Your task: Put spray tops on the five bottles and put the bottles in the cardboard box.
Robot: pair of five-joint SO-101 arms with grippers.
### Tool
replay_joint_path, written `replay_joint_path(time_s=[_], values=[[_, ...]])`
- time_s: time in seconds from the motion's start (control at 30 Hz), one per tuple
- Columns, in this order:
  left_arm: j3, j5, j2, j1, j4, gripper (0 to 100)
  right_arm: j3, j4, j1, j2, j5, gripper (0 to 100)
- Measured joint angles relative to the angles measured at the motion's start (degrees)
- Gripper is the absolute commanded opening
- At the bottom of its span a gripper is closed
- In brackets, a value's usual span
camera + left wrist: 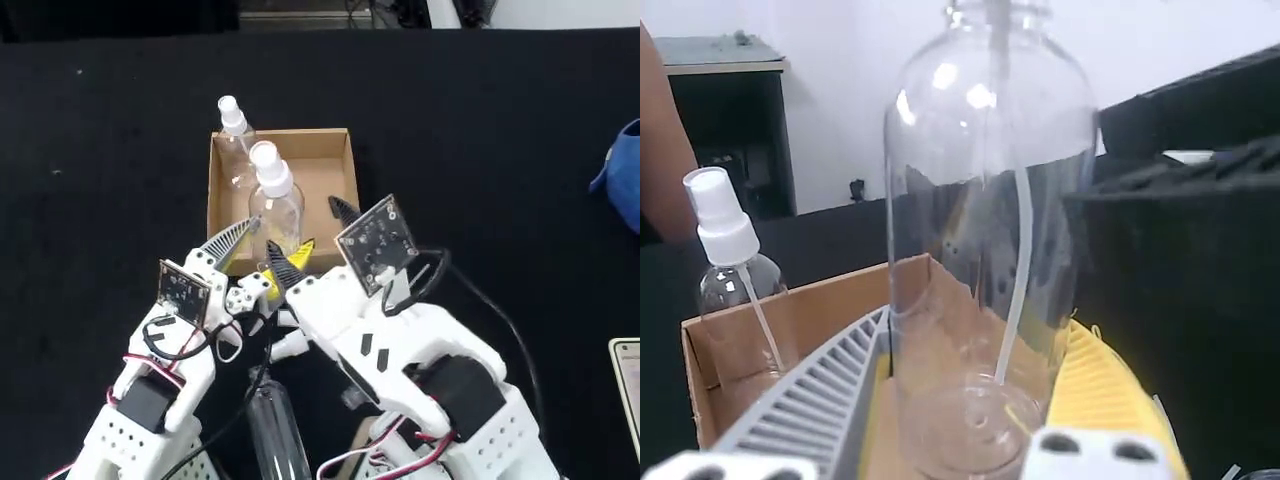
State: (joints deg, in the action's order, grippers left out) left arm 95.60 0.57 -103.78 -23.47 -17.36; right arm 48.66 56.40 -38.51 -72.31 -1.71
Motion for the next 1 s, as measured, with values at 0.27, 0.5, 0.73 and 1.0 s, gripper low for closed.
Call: replay_joint_path(time_s=[0.27, 0.5, 0.73, 1.0], values=[[0.0, 0.0, 0.0, 0.1, 0.0, 3, 0.0, -2.2, 0.1, 0.0, 0.0, 31.8], [0.0, 0.0, 0.0, 0.1, 0.0, 3, 0.0, -2.3, 0.1, 0.0, -0.1, 31.8], [0.0, 0.0, 0.0, 0.1, 0.0, 3, 0.8, -1.2, -0.4, -5.5, -0.1, 31.8], [0.0, 0.0, 0.0, 0.1, 0.0, 3, 1.2, 0.2, -1.1, -5.5, -0.1, 31.8]])
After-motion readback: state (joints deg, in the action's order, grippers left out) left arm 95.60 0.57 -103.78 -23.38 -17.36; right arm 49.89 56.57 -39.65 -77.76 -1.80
